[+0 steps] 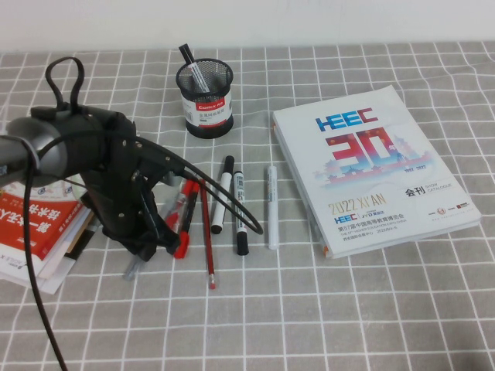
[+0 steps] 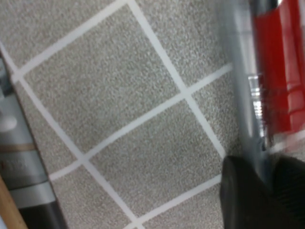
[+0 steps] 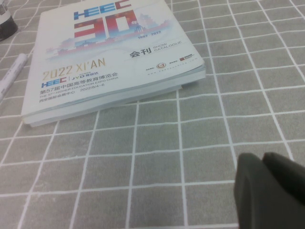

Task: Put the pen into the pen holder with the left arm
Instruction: Pick up the pen on the table, then place the pen onto the pen holder

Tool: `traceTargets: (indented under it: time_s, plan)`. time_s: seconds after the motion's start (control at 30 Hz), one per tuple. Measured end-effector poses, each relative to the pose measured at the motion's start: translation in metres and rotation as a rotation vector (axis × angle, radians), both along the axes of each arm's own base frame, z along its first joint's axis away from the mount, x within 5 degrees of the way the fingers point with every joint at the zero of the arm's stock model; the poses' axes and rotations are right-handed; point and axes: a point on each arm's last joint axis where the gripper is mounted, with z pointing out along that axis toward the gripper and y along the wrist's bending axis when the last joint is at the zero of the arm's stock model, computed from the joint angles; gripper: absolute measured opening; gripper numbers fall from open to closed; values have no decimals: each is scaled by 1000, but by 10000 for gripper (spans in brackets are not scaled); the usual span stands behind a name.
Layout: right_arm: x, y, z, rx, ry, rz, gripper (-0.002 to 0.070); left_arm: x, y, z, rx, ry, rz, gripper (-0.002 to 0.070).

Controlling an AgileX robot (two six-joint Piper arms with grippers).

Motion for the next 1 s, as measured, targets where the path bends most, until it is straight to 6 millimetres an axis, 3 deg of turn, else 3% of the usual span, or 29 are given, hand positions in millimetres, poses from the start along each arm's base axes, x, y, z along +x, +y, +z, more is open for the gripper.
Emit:
traceTargets:
  time_s: [0.13, 0.5, 0.8, 0.9, 1.0]
  plan:
    - [0, 0, 0, 2, 0, 0, -15, 1, 0, 0, -2, -6, -4, 52]
    - [0, 0, 0, 4, 0, 0, -15, -4, 3, 9, 9, 17, 26, 50]
    - [0, 0, 0, 4, 0, 0, -15, -22, 0, 97, -277, -334, 90, 50]
    - [0, 0, 0, 4, 0, 0, -15, -38, 4, 118, -389, -517, 101, 50]
    - [0, 0, 0, 4, 0, 0, -15, -50, 11, 123, -450, -686, 119, 50]
